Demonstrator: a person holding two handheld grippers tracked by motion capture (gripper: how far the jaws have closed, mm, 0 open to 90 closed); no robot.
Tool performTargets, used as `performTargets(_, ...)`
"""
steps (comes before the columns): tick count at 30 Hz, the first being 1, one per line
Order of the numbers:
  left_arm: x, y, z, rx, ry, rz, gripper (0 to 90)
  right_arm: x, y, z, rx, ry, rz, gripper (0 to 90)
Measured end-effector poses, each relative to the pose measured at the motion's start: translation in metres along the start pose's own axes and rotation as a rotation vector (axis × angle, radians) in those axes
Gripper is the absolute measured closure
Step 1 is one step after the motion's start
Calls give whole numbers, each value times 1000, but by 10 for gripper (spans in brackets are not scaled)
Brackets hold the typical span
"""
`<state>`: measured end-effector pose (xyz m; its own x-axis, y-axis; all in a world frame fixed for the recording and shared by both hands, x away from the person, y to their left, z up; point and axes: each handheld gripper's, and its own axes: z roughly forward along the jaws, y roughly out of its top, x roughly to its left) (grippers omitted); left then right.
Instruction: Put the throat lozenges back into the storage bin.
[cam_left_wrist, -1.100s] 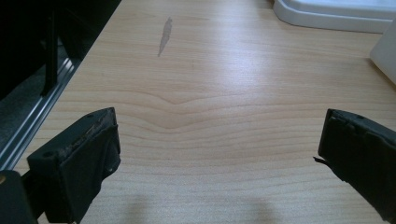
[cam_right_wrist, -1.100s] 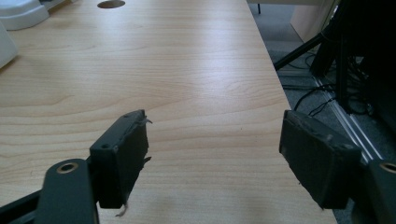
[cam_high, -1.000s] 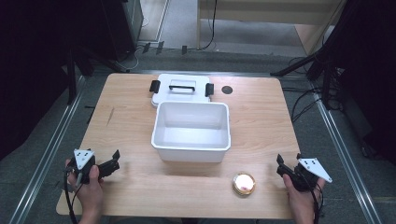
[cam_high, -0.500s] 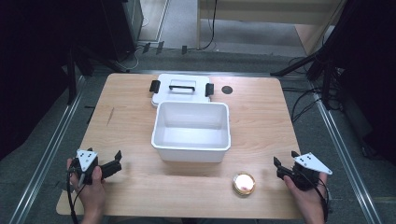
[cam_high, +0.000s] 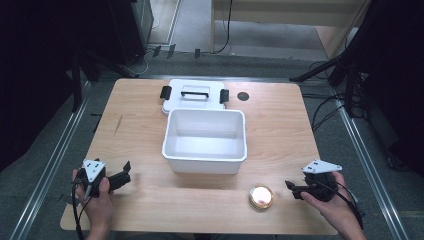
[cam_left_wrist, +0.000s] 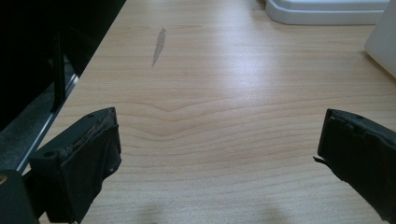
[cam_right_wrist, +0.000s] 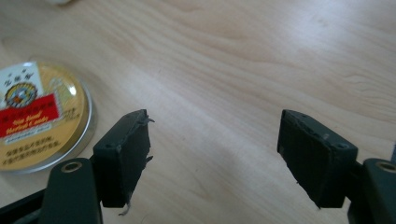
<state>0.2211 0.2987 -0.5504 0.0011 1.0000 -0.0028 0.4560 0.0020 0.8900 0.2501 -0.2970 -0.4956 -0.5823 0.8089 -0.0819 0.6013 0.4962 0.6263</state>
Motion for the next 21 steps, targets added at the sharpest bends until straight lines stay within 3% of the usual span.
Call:
performTargets(4,0,0,0,1,-1,0,0,4,6,1,87,34,-63,238)
performTargets(8,0,0,0,0,-1,-1,0,9,9,3,133,58,-105,207)
performTargets(9,0,0,0,2,-2,0,0,14,12,4,186,91,-134,175)
performTargets(21,1,1,1,11,-11,-11,0,39,27,10,319,141,-296,121)
